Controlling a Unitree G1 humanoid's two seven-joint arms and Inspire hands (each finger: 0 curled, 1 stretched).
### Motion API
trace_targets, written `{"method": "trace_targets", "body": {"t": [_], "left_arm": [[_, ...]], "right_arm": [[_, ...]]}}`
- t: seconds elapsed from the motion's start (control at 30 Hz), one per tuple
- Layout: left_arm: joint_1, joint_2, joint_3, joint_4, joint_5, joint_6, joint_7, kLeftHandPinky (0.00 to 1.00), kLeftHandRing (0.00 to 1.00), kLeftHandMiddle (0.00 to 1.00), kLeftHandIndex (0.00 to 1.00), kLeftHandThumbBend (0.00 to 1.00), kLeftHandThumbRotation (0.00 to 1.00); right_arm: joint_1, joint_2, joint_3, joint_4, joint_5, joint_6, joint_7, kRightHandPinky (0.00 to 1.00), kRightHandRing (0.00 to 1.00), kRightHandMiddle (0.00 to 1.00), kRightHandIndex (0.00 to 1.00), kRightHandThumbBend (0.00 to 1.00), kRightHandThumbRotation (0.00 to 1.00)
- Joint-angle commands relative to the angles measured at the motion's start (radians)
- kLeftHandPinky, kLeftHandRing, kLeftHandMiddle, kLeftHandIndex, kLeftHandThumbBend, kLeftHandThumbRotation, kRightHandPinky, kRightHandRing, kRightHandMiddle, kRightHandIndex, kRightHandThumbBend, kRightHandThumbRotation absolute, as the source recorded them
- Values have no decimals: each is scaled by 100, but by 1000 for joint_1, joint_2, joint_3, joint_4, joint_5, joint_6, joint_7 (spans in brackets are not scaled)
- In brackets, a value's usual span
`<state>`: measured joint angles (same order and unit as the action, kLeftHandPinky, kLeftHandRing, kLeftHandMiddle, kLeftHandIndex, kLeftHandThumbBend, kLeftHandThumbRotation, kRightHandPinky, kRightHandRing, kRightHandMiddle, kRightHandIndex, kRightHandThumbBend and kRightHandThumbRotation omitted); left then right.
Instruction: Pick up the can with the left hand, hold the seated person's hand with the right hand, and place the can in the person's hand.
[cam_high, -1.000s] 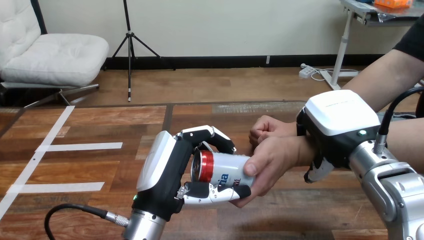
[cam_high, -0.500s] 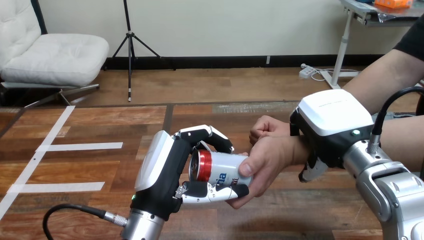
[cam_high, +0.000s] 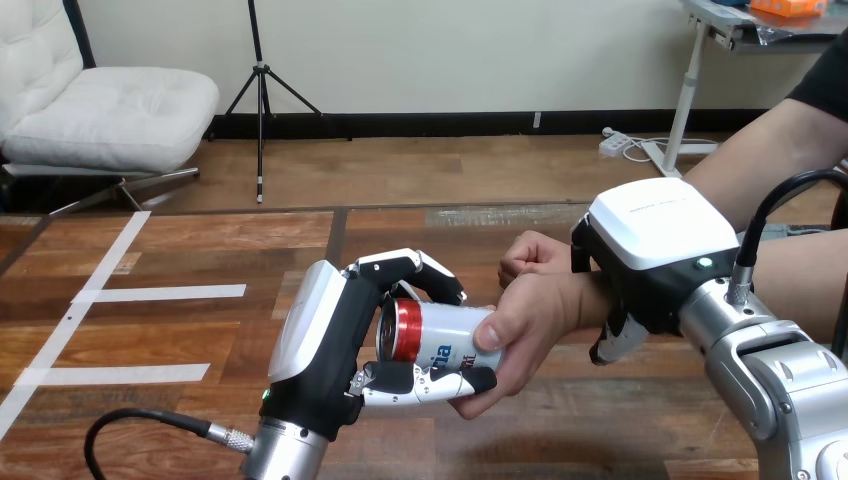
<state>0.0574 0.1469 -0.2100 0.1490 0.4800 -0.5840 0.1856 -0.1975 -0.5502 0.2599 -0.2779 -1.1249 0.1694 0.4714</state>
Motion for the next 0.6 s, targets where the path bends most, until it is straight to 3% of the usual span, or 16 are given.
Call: {"method": "trace_targets", "body": {"t": [0.0, 0.57], "left_arm": [[-56, -20, -15, -26, -1, -4, 0, 29, 36, 42, 44, 71, 0], [-55, -21, -17, -24, -11, -2, -7, 29, 36, 42, 44, 71, 0]], "right_arm": [[-77, 41, 30, -67, 13, -28, 8, 26, 33, 40, 50, 91, 0], [-86, 53, 33, -68, 19, -31, 30, 29, 35, 43, 50, 90, 0]]}}
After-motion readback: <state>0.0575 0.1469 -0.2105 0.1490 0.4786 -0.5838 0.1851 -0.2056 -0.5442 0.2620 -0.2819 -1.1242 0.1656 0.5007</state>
